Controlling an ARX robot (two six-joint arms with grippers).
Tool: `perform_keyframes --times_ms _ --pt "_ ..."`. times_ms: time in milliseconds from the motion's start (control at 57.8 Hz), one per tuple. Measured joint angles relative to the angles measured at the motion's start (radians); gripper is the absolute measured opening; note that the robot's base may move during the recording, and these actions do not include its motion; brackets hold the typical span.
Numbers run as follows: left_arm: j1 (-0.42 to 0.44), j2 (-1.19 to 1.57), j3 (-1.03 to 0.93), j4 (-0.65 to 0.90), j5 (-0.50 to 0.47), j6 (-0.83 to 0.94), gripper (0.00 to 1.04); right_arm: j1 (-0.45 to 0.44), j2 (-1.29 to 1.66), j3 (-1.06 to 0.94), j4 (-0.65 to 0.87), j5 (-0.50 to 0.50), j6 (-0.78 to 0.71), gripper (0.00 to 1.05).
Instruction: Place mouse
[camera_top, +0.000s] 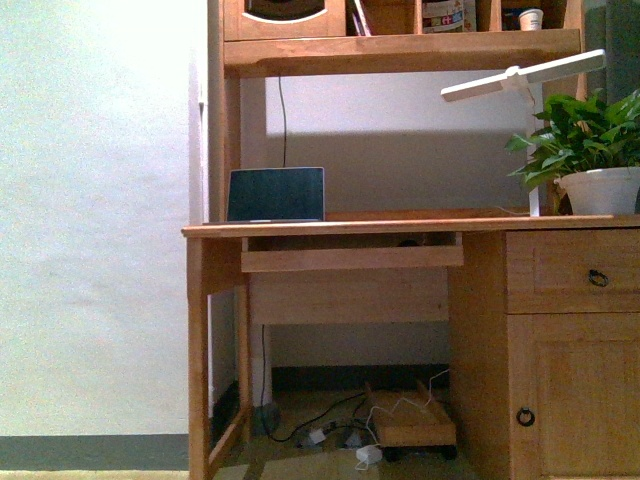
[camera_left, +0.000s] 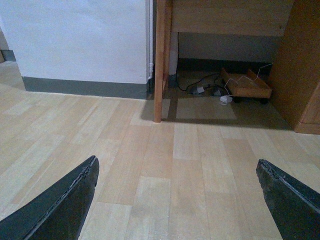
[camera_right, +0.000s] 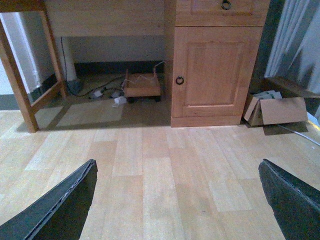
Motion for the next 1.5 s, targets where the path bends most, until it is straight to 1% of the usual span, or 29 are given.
perform_keyframes --times_ms 1505 --pt "0.000 0.000 0.000 0.000 0.000 0.000 0.97 0.000 0.000 0.000 0.000 0.000 0.000 0.97"
